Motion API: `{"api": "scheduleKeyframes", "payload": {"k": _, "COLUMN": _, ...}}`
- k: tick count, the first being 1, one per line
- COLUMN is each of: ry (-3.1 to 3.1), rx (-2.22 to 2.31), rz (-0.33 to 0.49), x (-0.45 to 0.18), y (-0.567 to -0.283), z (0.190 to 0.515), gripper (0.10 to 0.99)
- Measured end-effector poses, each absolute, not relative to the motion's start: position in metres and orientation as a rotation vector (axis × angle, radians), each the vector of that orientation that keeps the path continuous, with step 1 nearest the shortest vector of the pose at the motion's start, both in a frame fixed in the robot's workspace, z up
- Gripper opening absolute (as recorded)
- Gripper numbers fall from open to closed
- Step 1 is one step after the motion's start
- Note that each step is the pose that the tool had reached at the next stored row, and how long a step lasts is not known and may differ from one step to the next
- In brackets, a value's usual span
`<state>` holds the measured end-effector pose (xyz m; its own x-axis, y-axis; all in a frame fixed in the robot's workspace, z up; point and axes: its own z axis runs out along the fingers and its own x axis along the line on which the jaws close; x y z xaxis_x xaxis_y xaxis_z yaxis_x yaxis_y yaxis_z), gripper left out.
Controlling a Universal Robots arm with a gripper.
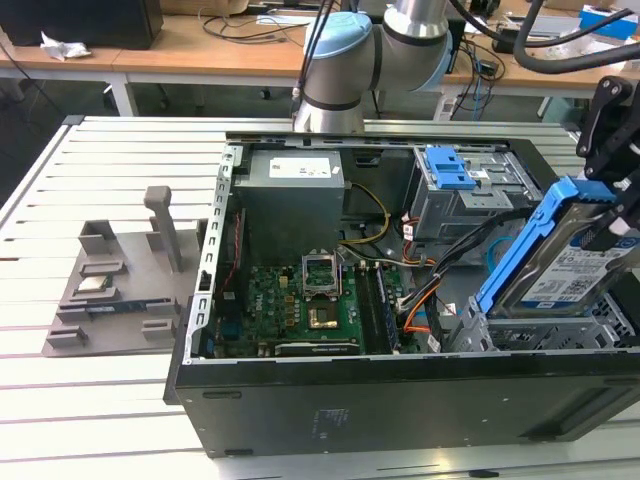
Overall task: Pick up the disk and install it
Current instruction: 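Insert the disk into the insertion slot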
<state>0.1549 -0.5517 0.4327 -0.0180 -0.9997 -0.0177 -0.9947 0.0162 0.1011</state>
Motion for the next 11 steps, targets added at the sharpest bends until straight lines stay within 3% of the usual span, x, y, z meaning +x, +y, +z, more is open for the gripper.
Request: {"api": "scheduleKeyframes", "payload": {"k": 11, "ry": -2.202, "rx": 2.154, "rz": -0.131, "x": 0.149, "y": -0.552, "z": 0.402, "gripper": 0.365}}
